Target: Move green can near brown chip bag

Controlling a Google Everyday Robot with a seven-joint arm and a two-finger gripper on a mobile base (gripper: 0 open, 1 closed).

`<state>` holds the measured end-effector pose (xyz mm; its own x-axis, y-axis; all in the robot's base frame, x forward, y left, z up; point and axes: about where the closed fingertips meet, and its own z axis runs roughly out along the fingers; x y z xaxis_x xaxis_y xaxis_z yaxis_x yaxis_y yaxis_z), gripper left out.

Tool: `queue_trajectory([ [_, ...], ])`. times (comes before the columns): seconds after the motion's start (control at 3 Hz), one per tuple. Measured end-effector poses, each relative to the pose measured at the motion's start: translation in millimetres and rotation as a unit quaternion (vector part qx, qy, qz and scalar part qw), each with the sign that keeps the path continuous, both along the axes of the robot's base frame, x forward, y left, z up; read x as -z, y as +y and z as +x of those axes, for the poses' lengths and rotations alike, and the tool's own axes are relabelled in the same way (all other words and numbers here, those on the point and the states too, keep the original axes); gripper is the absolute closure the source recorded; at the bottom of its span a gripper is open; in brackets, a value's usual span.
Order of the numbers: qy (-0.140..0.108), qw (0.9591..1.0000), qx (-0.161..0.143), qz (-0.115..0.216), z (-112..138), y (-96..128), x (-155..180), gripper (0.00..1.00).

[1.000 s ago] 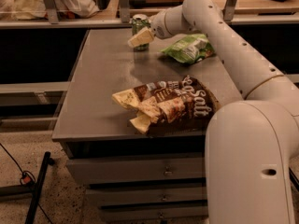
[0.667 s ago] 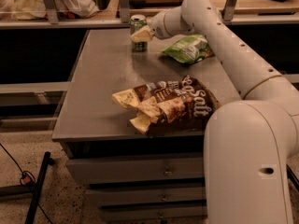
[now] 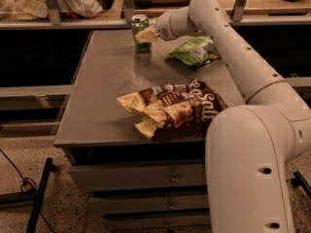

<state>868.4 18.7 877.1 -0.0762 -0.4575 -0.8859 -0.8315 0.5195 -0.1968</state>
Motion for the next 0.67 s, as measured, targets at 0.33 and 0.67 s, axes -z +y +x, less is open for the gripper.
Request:
queue_trajectory([
  [0.33, -0.001, 0.9994, -0.035, 0.005, -8, -7, -3, 1.00],
  [0.67, -0.004, 0.9979, -0.065, 0.001, -26, -26, -10, 1.00],
])
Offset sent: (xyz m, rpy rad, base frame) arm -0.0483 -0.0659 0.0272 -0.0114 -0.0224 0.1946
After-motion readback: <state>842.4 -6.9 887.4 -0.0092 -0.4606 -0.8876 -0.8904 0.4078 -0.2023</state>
